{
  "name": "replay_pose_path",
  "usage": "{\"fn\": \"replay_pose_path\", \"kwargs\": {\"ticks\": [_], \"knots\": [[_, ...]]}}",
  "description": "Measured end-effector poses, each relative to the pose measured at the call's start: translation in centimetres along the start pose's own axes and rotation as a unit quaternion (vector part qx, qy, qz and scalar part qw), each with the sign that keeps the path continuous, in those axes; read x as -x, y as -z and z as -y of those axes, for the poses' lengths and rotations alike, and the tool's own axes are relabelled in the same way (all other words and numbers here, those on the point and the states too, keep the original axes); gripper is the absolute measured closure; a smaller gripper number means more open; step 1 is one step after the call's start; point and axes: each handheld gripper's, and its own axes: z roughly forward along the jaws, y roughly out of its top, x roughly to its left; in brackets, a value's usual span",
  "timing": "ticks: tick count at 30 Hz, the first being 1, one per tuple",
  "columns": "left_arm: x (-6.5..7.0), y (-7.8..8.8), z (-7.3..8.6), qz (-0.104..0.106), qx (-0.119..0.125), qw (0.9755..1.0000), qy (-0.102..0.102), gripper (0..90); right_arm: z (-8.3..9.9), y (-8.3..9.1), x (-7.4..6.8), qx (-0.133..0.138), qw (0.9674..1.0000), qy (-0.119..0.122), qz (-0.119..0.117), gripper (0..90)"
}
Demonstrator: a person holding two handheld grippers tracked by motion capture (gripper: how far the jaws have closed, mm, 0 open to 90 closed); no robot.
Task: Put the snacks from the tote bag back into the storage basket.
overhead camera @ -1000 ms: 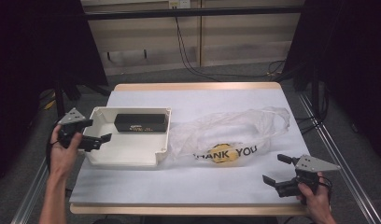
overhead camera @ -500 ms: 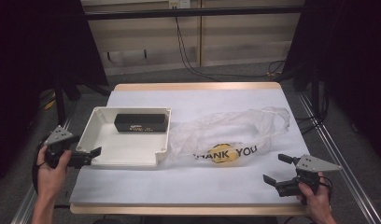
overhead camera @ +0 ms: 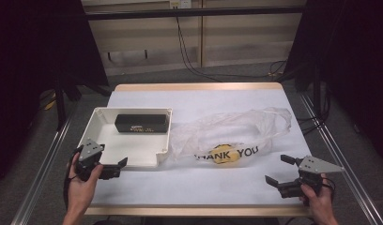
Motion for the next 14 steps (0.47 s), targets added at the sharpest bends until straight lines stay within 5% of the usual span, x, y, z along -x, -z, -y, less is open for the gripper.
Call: {"fn": "replay_pose_path", "kwargs": {"ticks": [1,3,6,8,10,14], "knots": [[0.4,-0.2,0.0,-0.005,-0.004,1.0000,-0.003,2.9,0.0,0.0,0.0,0.000,1.0000,0.000,0.000,1.5],[1.6,-0.4,0.1,0.027,0.012,0.9995,0.009,3.6,0.0,0.0,0.0,0.000,1.0000,0.001,0.001,1.5],[3.0,-0.6,0.4,0.027,0.041,0.9986,0.018,2.7,0.0,0.0,0.0,0.001,1.0000,0.001,0.002,1.5],[3.8,-0.7,0.4,0.040,0.035,0.9986,0.006,2.7,0.0,0.1,0.0,0.002,1.0000,-0.002,0.003,1.5],[4.3,-0.8,0.6,0.048,0.036,0.9982,-0.006,2.3,0.1,0.2,0.1,0.004,1.0000,-0.003,0.005,1.5],[4.4,-1.1,2.2,0.049,0.051,0.9974,0.012,2.3,0.0,0.4,0.1,0.007,1.0000,-0.002,0.006,1.5]]}}
